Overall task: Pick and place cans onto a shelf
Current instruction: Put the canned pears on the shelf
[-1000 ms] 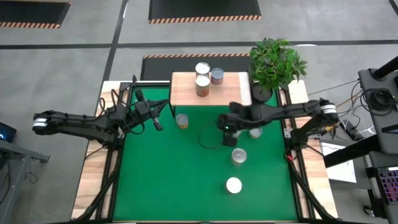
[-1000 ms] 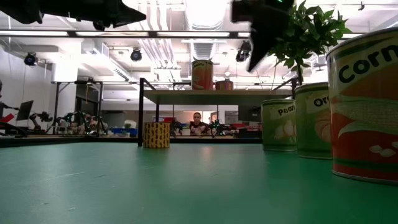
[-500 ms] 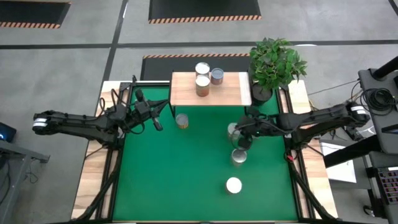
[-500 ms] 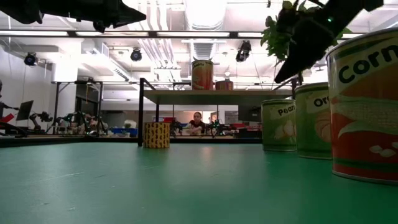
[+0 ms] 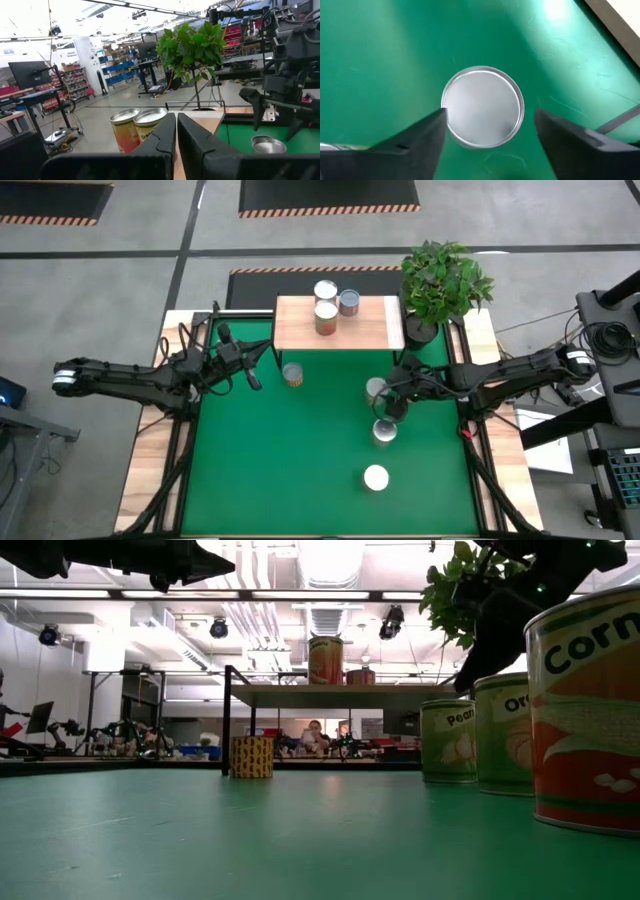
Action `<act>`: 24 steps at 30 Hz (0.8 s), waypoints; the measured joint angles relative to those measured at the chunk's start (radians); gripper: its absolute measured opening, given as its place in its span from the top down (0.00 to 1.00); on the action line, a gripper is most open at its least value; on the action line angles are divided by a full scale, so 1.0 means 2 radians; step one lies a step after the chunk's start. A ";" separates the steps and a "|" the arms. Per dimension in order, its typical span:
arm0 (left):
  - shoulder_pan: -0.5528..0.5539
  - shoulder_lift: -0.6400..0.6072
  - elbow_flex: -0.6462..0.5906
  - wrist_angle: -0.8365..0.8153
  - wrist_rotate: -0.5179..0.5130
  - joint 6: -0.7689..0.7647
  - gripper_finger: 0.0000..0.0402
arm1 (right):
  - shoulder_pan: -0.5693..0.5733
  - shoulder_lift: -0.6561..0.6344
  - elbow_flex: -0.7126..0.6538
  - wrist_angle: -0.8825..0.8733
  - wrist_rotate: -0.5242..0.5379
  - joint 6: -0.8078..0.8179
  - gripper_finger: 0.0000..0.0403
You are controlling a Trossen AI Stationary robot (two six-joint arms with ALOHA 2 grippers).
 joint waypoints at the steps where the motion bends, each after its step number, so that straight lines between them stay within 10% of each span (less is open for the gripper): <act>1: 0.000 0.000 0.000 0.000 0.000 0.000 1.00 | 0.000 -0.001 0.000 -0.003 0.000 -0.002 0.19; 6: 0.000 0.000 0.000 0.000 0.000 0.000 1.00 | 0.000 0.000 0.000 -0.037 -0.005 0.015 0.06; 24: 0.000 0.000 0.000 0.001 0.000 0.000 1.00 | 0.000 0.004 -0.074 0.087 -0.004 0.018 0.05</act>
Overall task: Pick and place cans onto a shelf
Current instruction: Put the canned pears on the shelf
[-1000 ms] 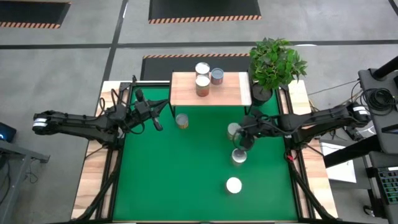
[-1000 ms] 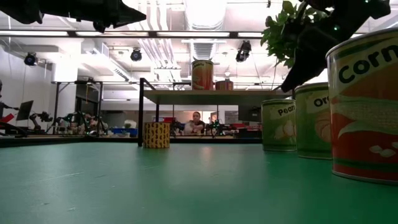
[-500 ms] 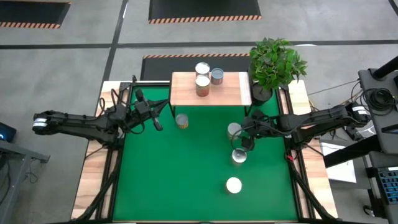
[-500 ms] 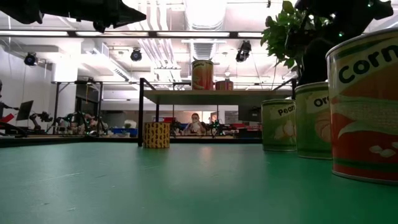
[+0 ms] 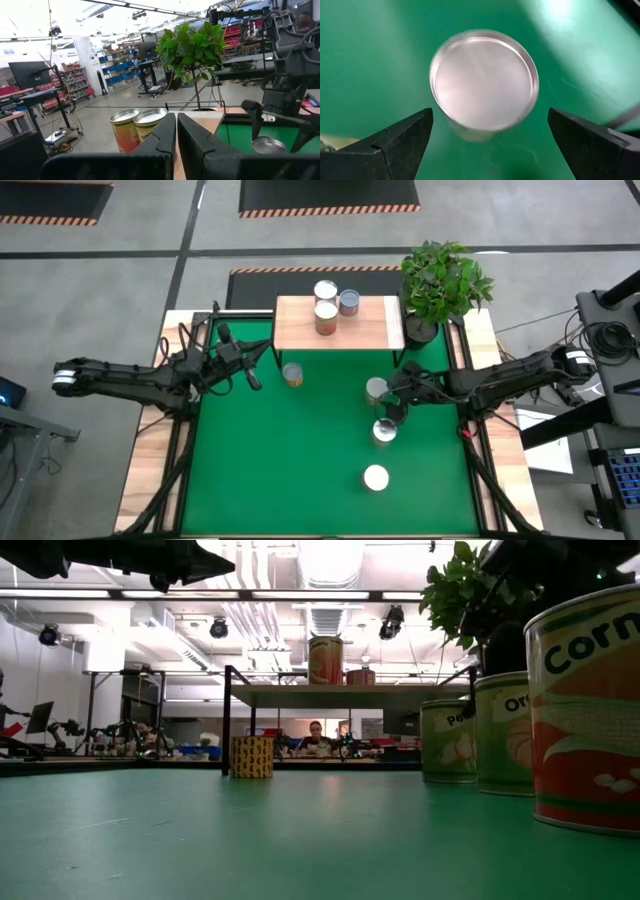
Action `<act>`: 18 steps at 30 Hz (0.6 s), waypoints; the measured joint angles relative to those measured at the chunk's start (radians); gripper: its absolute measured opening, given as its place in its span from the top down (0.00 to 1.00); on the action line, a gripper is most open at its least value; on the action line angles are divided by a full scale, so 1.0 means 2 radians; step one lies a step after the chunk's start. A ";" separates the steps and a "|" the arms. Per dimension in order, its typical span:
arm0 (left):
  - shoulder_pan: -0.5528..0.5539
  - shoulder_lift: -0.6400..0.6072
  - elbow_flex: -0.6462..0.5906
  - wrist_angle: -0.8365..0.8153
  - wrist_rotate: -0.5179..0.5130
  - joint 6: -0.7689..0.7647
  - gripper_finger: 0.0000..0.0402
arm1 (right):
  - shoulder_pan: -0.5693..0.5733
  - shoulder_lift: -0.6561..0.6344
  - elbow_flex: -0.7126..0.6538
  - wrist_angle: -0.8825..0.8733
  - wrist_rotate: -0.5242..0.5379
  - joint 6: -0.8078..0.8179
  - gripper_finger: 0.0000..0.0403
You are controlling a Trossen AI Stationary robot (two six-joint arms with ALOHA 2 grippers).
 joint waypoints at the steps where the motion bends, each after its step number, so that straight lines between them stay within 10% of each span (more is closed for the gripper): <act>1: 0.000 0.000 0.000 0.002 0.000 0.000 1.00 | 0.000 0.000 -0.004 0.012 0.000 -0.002 0.05; 18: 0.000 0.000 0.000 0.007 0.000 0.006 1.00 | 0.000 0.004 -0.035 0.105 0.005 -0.014 0.11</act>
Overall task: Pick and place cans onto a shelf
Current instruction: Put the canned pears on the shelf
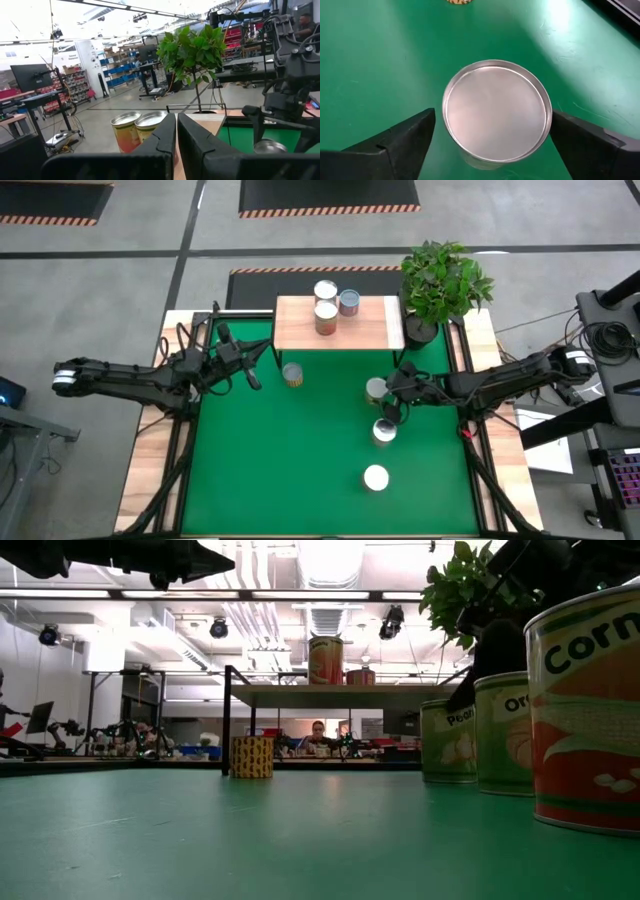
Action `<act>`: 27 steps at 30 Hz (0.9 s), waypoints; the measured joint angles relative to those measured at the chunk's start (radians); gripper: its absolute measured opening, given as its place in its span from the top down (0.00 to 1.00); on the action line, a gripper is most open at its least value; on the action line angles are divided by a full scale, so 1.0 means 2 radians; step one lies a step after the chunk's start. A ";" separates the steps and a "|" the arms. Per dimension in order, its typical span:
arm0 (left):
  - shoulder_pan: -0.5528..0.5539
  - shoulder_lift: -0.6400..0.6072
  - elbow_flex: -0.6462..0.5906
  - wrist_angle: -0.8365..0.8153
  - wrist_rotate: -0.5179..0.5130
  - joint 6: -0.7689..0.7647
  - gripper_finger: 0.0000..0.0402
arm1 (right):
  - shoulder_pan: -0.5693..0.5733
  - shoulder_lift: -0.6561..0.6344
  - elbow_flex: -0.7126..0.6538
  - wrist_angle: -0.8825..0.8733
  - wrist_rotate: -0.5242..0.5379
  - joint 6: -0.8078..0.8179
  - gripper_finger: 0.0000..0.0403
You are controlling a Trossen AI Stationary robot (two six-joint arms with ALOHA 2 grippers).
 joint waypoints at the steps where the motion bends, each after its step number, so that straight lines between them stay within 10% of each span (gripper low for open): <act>1: 0.000 0.000 0.000 0.000 0.000 0.000 1.00 | 0.000 0.003 0.000 0.000 0.000 0.000 0.14; 27: 0.000 0.000 0.000 0.000 0.000 0.000 1.00 | 0.000 0.019 0.154 -0.060 -0.001 -0.019 0.26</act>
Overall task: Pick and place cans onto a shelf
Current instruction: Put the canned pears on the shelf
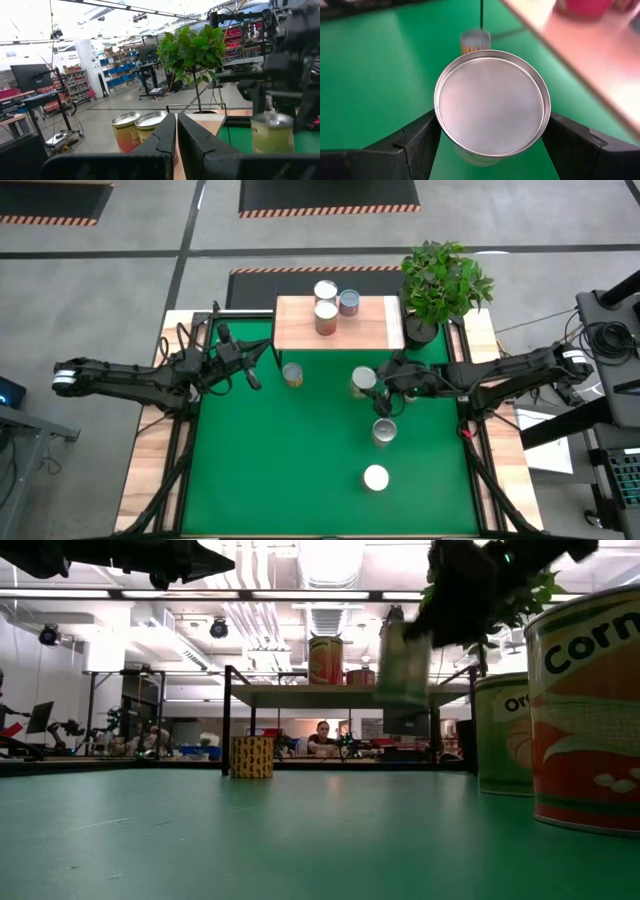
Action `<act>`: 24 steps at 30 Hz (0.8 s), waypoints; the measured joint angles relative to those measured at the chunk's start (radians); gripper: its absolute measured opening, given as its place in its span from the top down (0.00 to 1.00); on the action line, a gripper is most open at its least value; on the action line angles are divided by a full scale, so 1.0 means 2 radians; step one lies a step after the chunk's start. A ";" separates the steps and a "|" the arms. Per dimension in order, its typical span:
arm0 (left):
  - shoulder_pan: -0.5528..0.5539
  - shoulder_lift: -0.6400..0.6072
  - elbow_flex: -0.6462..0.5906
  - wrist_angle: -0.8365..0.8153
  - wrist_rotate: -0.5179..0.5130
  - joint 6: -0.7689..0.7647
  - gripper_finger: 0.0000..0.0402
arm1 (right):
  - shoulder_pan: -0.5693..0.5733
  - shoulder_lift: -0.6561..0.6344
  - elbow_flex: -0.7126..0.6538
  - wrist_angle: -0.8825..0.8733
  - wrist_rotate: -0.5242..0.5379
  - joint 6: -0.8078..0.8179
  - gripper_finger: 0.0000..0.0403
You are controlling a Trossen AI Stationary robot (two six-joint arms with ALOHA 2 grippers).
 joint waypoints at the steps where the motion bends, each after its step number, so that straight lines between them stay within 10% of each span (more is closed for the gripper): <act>1: 0.000 0.000 0.000 0.000 0.000 0.000 1.00 | 0.000 0.005 0.011 0.003 0.000 -0.006 0.26; 24: 0.000 0.000 0.000 -0.004 0.000 0.000 1.00 | -0.085 0.214 0.326 -0.129 0.000 -0.047 0.26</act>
